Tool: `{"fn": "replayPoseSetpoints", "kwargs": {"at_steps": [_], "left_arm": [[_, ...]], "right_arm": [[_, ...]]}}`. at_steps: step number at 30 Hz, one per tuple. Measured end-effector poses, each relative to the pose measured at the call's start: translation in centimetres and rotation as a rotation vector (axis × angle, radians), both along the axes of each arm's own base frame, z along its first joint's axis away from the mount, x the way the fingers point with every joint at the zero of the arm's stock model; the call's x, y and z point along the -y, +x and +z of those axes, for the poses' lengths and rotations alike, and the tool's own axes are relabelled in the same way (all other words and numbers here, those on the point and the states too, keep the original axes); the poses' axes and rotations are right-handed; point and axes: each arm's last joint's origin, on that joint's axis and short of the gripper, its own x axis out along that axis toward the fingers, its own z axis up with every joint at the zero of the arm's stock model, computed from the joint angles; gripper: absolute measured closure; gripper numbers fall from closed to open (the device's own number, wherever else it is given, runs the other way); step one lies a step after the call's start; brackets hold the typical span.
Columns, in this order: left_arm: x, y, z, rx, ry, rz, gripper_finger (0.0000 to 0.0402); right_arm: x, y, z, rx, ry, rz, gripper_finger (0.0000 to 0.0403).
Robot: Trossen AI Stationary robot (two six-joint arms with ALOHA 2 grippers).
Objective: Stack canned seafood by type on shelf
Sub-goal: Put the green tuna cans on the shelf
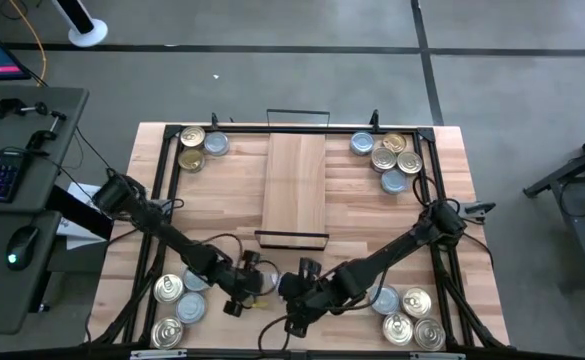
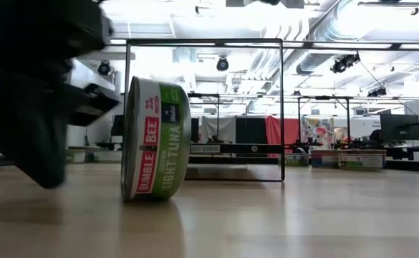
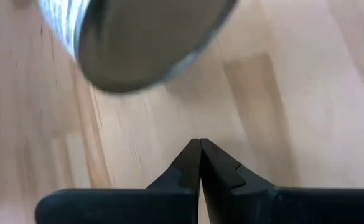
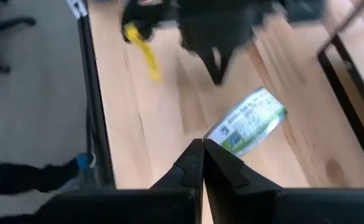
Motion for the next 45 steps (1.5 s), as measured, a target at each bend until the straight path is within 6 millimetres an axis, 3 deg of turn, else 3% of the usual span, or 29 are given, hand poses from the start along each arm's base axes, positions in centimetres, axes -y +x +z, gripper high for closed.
{"fn": "replayPoseSetpoints", "kwargs": {"at_steps": [4,8,12,15,19,26,45], "left_arm": [[-1.0,-3.3,1.1,0.010,-0.084,0.062,0.0402],[-1.9,-6.0,2.8,0.079,-0.161,0.116,0.0402],[-2.6,-7.4,4.4,0.162,-0.206,0.149,0.0402],[-3.0,-7.8,5.3,0.208,-0.228,0.181,0.0402],[-3.3,-8.0,6.0,0.241,-0.233,0.183,0.0402],[-3.2,-8.1,6.0,0.235,-0.239,0.172,0.0402],[-3.2,-8.1,6.0,0.225,-0.255,0.177,0.0402]], "right_arm": [[0.0,-0.1,0.8,-0.003,0.102,-0.139,0.0373],[0.3,0.0,0.2,-0.008,0.193,-0.298,0.0298],[1.2,0.7,-0.5,0.000,0.245,-0.437,0.0208],[2.0,1.2,-0.9,-0.009,0.287,-0.522,0.0168],[2.5,1.9,-2.6,-0.074,0.316,-0.588,0.0159],[1.6,1.7,-4.7,-0.157,0.337,-0.642,0.0157],[-0.4,1.3,-4.8,-0.145,0.374,-0.578,0.0158]]}}
